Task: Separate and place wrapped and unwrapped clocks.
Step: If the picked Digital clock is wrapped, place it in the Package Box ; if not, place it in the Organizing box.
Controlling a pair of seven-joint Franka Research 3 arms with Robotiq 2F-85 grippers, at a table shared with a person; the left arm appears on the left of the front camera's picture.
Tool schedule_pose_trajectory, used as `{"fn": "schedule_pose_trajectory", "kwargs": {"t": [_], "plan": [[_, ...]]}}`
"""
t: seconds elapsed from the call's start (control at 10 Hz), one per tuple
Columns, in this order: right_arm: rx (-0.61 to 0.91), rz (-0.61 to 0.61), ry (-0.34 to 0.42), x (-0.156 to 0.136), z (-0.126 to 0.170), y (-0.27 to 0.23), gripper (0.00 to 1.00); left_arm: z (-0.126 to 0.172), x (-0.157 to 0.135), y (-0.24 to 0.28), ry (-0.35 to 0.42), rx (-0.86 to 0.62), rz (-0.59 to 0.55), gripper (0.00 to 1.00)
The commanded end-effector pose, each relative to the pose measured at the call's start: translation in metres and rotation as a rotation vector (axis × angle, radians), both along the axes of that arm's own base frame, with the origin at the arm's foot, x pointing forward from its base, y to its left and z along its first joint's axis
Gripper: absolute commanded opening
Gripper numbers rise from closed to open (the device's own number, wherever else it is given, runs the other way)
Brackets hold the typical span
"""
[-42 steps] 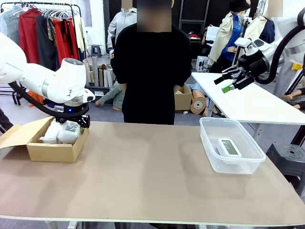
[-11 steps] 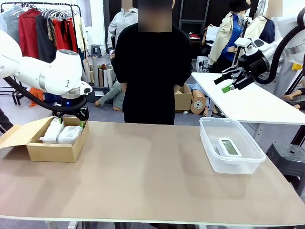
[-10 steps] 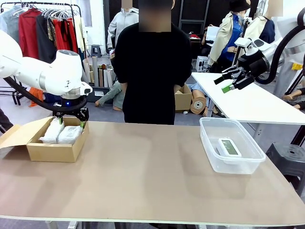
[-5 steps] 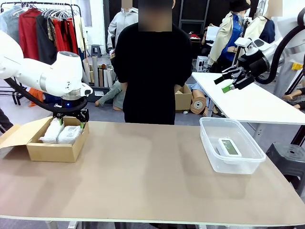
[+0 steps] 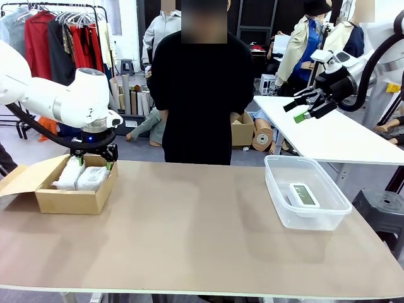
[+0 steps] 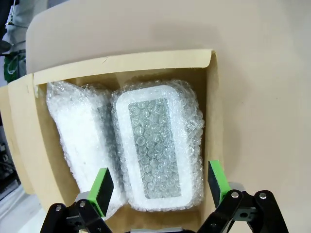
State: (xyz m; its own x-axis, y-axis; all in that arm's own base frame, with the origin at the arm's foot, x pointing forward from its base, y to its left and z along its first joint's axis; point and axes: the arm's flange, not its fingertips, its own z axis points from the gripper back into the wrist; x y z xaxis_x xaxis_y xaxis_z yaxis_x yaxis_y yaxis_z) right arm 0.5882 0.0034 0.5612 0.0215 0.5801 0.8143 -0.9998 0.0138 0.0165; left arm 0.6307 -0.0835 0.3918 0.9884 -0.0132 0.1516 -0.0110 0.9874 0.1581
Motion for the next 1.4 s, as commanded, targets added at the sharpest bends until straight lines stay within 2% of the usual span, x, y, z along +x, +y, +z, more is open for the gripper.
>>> {"fn": "schedule_pose_trajectory", "kwargs": {"t": [0.0, 0.1, 0.5, 0.6, 0.7, 0.8, 1.0, 1.2, 1.3], "plan": [[0.008, 0.000, -0.003, -0.001, 0.002, 0.001, 1.00, 0.000, 0.000, 0.000, 0.000, 0.000, 0.000, 1.00], [0.008, 0.000, -0.003, -0.001, 0.002, 0.001, 1.00, 0.017, -0.004, 0.012, 0.051, -0.016, -0.042, 1.00], [0.008, 0.000, -0.003, -0.001, 0.002, 0.001, 1.00, 0.071, -0.024, 0.012, 0.088, -0.127, -0.185, 1.00], [0.008, 0.000, -0.003, -0.001, 0.002, 0.001, 1.00, 0.083, -0.026, 0.019, 0.096, -0.172, -0.256, 1.00], [0.008, 0.000, -0.003, -0.001, 0.002, 0.001, 1.00, 0.093, -0.031, 0.018, 0.077, -0.249, -0.419, 1.00], [0.008, 0.000, -0.003, -0.001, 0.002, 0.001, 1.00, 0.105, -0.038, 0.018, 0.043, -0.327, -0.608, 1.00], [0.008, 0.000, -0.003, -0.001, 0.002, 0.001, 1.00, 0.119, -0.041, 0.018, -0.071, -0.473, -0.880, 1.00], [0.008, 0.000, -0.003, -0.001, 0.002, 0.001, 1.00, 0.130, -0.040, 0.017, -0.186, -0.476, -1.009, 1.00], [0.008, 0.000, -0.003, -0.001, 0.002, 0.001, 1.00, 0.135, -0.043, 0.010, -0.270, -0.438, -1.096, 1.00]]}}
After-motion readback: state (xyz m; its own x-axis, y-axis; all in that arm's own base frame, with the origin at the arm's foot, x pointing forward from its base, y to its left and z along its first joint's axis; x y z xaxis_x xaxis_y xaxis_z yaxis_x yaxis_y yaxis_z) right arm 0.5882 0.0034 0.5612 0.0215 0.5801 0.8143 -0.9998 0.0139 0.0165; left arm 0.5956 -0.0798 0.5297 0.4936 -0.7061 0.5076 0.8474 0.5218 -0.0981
